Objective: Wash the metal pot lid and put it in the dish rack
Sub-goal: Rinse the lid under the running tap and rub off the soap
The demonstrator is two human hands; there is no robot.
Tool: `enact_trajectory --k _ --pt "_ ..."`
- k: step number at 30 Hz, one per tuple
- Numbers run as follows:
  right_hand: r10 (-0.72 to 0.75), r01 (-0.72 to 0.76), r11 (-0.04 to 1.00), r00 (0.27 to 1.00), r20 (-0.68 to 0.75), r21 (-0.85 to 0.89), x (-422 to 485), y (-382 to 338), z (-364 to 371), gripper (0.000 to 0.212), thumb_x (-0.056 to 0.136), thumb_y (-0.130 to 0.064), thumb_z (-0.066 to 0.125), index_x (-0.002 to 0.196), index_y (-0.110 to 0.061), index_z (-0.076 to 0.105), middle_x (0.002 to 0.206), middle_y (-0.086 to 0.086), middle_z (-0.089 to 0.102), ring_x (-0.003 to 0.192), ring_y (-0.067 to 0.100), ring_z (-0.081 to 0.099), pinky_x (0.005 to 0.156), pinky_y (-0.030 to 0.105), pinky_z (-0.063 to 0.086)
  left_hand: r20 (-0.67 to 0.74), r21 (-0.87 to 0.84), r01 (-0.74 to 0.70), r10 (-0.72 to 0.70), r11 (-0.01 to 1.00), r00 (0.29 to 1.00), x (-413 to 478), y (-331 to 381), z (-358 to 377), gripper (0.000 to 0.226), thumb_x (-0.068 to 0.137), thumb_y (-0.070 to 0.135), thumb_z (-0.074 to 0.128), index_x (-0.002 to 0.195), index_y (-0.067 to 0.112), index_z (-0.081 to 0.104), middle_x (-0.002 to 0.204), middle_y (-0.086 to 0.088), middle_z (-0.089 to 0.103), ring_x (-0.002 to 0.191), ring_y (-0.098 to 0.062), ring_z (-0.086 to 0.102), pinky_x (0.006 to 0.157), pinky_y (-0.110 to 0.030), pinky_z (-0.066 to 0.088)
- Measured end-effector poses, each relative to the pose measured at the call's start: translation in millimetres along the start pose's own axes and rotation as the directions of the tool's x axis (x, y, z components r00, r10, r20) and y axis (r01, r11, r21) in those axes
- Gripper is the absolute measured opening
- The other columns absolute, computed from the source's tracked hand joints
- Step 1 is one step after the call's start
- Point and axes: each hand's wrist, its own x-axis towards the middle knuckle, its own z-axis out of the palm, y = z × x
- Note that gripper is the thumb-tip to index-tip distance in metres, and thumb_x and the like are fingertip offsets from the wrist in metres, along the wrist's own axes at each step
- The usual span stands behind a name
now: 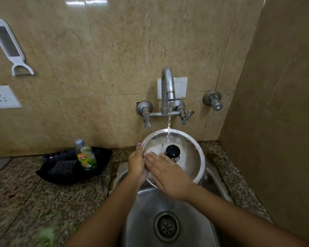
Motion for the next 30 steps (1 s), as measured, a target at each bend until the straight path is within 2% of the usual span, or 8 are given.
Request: enact_trajectory --k 3,8,14,17,20,23,26,30 --pt "-0.194 0.194 0.981 0.976 0.097 0.007 -43 36 2 0.052 0.102 -0.034 0.029 0.152 -0.028 0.016 0.161 -0.008 0.011 0.148 0.007 0.001 0.119 0.032 -0.004 -0.067 0.063 -0.019 0.023 0.998 0.998 7 7 -11 0.041 0.096 0.044 0.045 0.079 0.012 0.066 0.077 -0.008 0.068 0.075 -0.028 0.065 0.074 -0.036 0.055" --pt "0.209 -0.219 0.967 0.974 0.089 0.127 -63 95 5 0.059 0.096 -0.051 0.015 0.149 -0.035 -0.005 0.159 -0.014 -0.003 0.146 0.004 -0.005 0.12 0.044 0.012 -0.122 0.078 0.046 -0.037 0.996 0.992 15 -3 -25 0.04 0.086 0.052 0.055 0.073 0.017 0.068 0.08 -0.008 0.071 0.087 -0.033 0.067 0.091 -0.054 0.051" --pt "0.197 -0.17 0.758 0.98 0.028 0.629 27 82 -13 0.037 0.099 -0.025 0.046 0.135 -0.025 0.052 0.149 -0.01 0.038 0.143 0.009 0.016 0.117 0.034 0.012 0.053 0.196 -0.056 0.047 0.979 0.998 0 -1 -11 0.039 0.093 0.044 0.052 0.089 0.009 0.071 0.093 -0.015 0.073 0.093 -0.035 0.068 0.09 -0.048 0.053" --pt "0.045 -0.116 0.7 0.992 0.118 0.705 44 73 -14 0.032 0.098 -0.025 0.05 0.128 -0.021 0.06 0.148 -0.008 0.041 0.145 0.008 0.013 0.114 0.025 0.006 0.09 0.205 -0.099 0.082 0.974 0.993 0 -5 -10 0.041 0.093 0.043 0.051 0.098 0.009 0.072 0.097 -0.013 0.074 0.095 -0.031 0.069 0.091 -0.044 0.052" --pt "0.189 -0.152 0.634 0.981 0.039 0.758 27 81 -5 0.033 0.1 -0.019 0.047 0.131 -0.017 0.057 0.143 -0.01 0.043 0.141 0.005 0.019 0.111 0.012 0.014 0.04 0.145 -0.061 0.056 0.988 0.998 -3 -9 -11 0.039 0.094 0.04 0.051 0.09 0.007 0.071 0.088 -0.014 0.073 0.084 -0.031 0.07 0.08 -0.04 0.055" --pt "0.393 -0.261 0.785 0.911 -0.127 0.562 -7 88 16 0.04 0.1 -0.024 0.04 0.139 -0.018 0.047 0.145 -0.005 0.044 0.141 0.009 0.026 0.117 0.036 0.024 -0.097 0.076 -0.024 0.032 0.997 0.995 -6 -11 -13 0.036 0.096 0.037 0.049 0.077 0.012 0.064 0.074 -0.007 0.066 0.072 -0.025 0.063 0.065 -0.03 0.051" --pt "0.497 -0.424 0.833 0.855 -0.147 0.354 -46 71 35 0.049 0.099 -0.033 0.028 0.145 -0.017 0.037 0.152 -0.001 0.036 0.143 0.01 0.025 0.119 0.035 0.019 -0.205 0.017 -0.019 0.022 1.0 0.978 -4 -12 -20 0.035 0.097 0.036 0.047 0.075 0.013 0.061 0.074 -0.005 0.063 0.07 -0.022 0.06 0.061 -0.028 0.047" --pt "0.356 -0.325 0.931 0.909 -0.217 0.167 -88 39 53 0.049 0.097 -0.03 0.035 0.146 -0.022 0.036 0.152 -0.005 0.033 0.144 0.01 0.023 0.118 0.031 0.015 -0.294 -0.036 -0.034 0.023 0.999 0.956 0 -13 -26 0.038 0.096 0.041 0.046 0.087 0.009 0.064 0.083 -0.009 0.066 0.079 -0.027 0.064 0.078 -0.036 0.053"
